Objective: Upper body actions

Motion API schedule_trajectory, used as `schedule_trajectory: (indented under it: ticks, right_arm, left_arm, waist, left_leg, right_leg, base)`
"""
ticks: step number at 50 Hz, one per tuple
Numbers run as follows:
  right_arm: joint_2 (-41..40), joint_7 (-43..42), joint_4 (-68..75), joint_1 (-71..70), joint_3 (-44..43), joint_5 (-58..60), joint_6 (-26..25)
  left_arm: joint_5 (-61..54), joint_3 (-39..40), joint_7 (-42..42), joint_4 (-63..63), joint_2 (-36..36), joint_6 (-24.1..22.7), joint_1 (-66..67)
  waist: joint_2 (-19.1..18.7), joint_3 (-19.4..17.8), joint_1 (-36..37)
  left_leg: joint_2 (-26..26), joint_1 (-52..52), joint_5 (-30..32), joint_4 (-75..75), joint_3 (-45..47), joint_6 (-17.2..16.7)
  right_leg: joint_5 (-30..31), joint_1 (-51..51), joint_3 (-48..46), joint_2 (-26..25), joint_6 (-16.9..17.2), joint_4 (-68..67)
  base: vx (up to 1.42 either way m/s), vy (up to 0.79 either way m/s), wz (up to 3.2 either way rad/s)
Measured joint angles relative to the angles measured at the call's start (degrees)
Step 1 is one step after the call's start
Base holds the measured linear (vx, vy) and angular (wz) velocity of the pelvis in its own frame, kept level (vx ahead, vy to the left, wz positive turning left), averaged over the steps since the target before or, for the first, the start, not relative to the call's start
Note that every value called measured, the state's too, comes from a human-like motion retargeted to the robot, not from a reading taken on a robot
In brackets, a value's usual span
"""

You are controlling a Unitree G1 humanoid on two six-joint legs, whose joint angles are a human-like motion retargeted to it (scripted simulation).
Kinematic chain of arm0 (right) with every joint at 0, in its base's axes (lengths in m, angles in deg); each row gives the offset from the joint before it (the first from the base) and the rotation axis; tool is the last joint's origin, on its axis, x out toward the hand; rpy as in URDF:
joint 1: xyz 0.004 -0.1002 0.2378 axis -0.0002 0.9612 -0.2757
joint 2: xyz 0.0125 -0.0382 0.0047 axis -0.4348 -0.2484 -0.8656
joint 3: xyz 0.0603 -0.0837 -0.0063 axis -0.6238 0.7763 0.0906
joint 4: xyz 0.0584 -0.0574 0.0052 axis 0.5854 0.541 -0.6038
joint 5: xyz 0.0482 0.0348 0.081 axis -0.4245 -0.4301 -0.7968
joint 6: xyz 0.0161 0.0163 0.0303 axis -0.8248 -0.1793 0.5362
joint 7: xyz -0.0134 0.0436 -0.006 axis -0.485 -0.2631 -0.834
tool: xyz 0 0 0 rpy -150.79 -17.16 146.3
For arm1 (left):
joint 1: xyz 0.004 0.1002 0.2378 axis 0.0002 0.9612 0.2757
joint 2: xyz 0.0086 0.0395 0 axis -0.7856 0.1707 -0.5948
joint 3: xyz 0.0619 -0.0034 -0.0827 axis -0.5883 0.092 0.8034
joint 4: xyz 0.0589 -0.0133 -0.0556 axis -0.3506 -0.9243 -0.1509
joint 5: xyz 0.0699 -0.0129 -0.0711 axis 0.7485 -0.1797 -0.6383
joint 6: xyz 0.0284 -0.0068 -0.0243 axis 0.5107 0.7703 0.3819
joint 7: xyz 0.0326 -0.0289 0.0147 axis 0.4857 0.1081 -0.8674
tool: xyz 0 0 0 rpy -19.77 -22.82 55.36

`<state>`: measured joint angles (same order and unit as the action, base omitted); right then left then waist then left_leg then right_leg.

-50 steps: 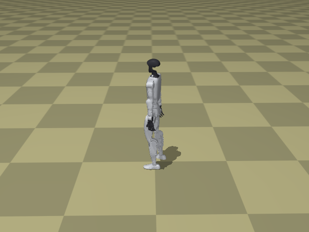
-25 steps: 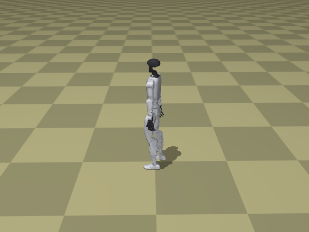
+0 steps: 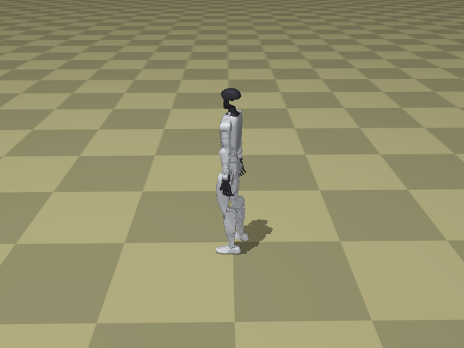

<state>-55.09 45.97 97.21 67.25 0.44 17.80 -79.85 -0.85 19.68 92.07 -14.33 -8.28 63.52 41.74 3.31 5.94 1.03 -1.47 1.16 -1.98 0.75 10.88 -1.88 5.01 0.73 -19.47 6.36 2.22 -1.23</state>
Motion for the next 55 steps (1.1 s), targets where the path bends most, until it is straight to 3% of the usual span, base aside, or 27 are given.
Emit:
schedule_trajectory:
  ticks: [55]
  right_arm:
    - [0.3, -0.1, -0.1, 0.1, 0.4, -0.4, -0.1]
  left_arm:
    - [0.0, -0.1, 0.0, 0.0, 0.2, 0.0, 0.1]
  waist:
    - [0.0, -0.1, -0.1]
  left_leg:
    - [-0.4, -0.2, 0.0, 0.1, -0.1, 0.1]
  right_leg:
    - [-0.1, -0.2, -0.3, -0.8, -1.1, 0.3]
  base:
    - [0.00, 0.00, 0.00]
